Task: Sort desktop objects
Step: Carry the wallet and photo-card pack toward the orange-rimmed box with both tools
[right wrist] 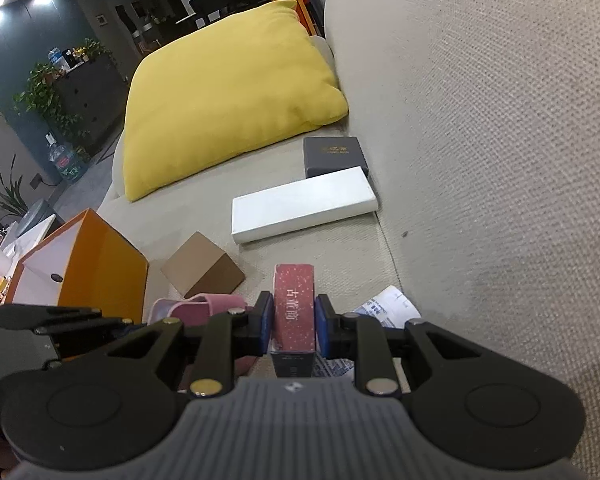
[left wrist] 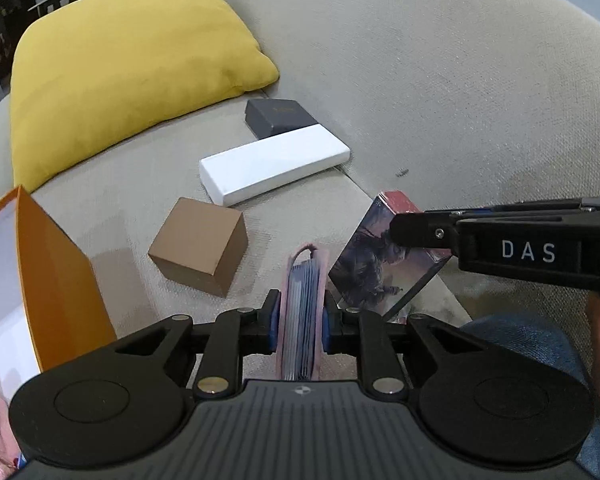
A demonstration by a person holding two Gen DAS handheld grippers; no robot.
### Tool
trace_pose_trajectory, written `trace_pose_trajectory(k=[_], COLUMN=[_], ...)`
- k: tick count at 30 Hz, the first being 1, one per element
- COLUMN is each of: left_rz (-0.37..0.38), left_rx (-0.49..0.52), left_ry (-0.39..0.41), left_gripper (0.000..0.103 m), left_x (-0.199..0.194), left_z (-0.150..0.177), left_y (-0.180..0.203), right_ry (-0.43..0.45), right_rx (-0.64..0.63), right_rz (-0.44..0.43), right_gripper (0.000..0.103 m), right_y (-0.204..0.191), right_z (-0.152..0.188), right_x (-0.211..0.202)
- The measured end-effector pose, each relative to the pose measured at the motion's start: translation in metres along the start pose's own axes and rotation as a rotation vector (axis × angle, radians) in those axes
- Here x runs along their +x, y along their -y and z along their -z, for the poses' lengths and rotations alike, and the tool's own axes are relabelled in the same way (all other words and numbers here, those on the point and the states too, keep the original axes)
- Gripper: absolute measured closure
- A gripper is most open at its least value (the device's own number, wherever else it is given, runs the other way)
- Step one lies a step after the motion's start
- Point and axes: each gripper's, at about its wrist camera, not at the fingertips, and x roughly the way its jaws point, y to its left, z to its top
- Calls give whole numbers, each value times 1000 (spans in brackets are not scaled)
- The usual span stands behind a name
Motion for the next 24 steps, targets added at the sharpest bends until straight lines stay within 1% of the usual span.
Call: trace_pose_trajectory(k=[5,8,11,15,18,21,24], left_rz=[5,20,47,35,15,-15,-49], left_rx=[-49,-62,-85,-89,-114,-149,-198], left_ry=[28,26,25,52,64,76,68], left_gripper=[84,84,84,84,84,84,84], left_x=[-15,-33,-58,-100,-130,-158,-176], left_z=[1,-2,-5,-7,-8,-4,4], left_y=[-9,-16,-27,-46,-67,-94,-124], right_ry=[10,39,83,148,180,195,183], right_rx=[8,0,-14,-45,-72,-110,-142], right_rz=[5,4,-22,-97,-153,-213,-277], right_gripper=[80,80,79,79,79,79,79], right_y=[-2,-9,-22,-51,-76,-108,-139], right_z=[-3,-7,-13,-23,-28,-32,-32], right_x=[-6,-19,-37,-63,-76,-79,-73])
